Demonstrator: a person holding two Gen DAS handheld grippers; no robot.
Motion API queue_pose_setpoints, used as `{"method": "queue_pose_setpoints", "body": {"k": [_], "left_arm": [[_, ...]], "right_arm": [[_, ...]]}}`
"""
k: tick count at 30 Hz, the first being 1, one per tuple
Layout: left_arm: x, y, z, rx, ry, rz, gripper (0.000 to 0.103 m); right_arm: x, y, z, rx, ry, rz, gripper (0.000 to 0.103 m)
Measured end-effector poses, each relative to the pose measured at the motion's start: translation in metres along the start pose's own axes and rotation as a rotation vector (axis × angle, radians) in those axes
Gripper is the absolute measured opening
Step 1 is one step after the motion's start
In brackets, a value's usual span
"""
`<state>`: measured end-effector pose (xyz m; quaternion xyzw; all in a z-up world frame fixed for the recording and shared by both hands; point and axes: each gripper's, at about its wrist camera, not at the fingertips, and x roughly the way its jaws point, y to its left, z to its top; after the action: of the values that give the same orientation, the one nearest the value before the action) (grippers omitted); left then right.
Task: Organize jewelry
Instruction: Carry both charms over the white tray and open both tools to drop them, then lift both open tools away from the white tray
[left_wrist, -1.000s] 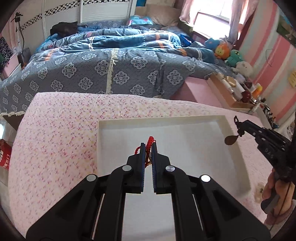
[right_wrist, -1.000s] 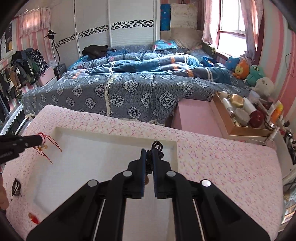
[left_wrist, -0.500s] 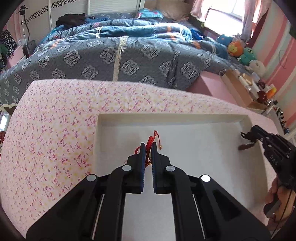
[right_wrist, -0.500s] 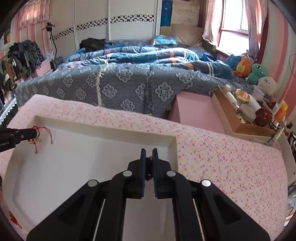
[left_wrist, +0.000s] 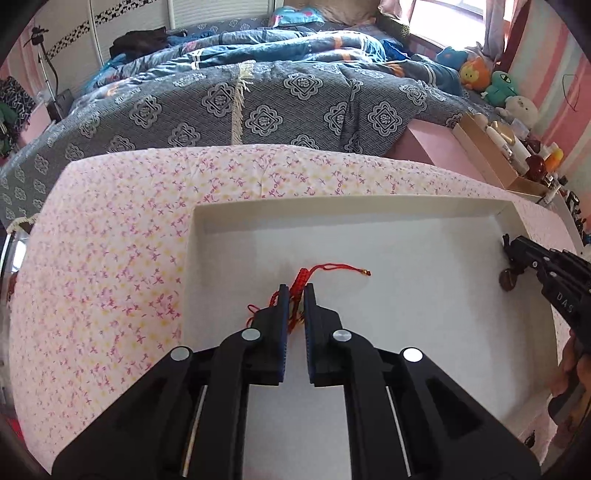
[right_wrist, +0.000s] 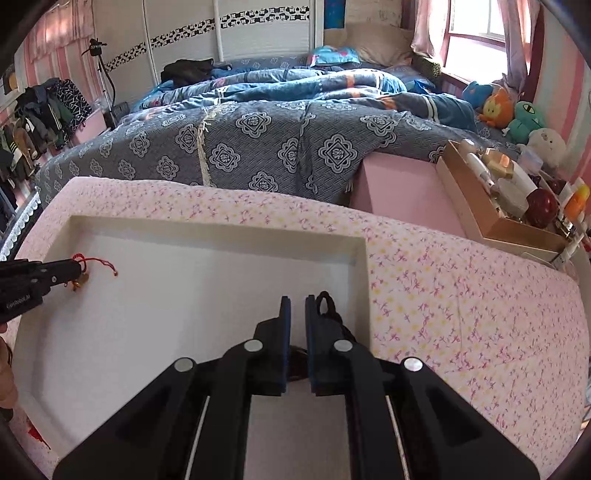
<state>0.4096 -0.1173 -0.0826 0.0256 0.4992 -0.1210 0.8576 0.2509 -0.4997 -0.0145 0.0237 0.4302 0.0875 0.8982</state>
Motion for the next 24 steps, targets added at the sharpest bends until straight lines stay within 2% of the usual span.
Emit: {"method": "queue_pose_setpoints", "body": {"k": [1,3,4,5,6,10,13,17,18,21,24], "left_arm": [[-0.005,-0.001,-0.002,-0.001,-0.004,-0.003,0.014],[-0.017,-0.003,-0.005,0.006,-0.022,-0.001,0.033],[-0.024,-0.005,-0.008,0.013,-0.039,0.006,0.04],[-0.038,-0.009,-0.012,0.024,-0.072,0.026,0.052],[-0.046,-0.01,-0.015,0.03,-0.09,0.034,0.06],[-0.089,-0.013,-0.027,0.048,-0.156,0.046,0.066],[-0.131,-0.013,-0.038,0.055,-0.205,0.058,0.077],[-0.196,-0.01,-0.065,0.079,-0.298,0.098,0.091],[-0.212,-0.009,-0.074,0.082,-0.328,0.113,0.095],[-0.253,-0.007,-0.102,0.086,-0.397,0.145,0.099],[-0.278,-0.003,-0.127,0.081,-0.406,0.146,0.1]], "right_arm": [[-0.004,-0.001,-0.001,0.009,-0.004,0.01,0.008],[-0.014,-0.002,-0.001,0.022,-0.017,0.024,0.018],[-0.022,-0.002,-0.002,0.027,-0.033,0.027,0.035],[-0.03,-0.001,-0.002,0.027,-0.048,0.028,0.046],[-0.038,-0.001,-0.003,0.023,-0.065,0.027,0.046],[-0.078,0.006,-0.005,0.004,-0.109,0.027,0.046],[-0.119,0.011,-0.013,-0.017,-0.146,0.011,0.046],[-0.186,0.009,-0.032,0.002,-0.201,0.018,0.059],[-0.2,0.008,-0.038,0.009,-0.212,0.015,0.06],[-0.24,0.006,-0.065,0.022,-0.237,-0.003,0.061],[-0.271,0.005,-0.093,0.037,-0.259,-0.002,0.062]]}}
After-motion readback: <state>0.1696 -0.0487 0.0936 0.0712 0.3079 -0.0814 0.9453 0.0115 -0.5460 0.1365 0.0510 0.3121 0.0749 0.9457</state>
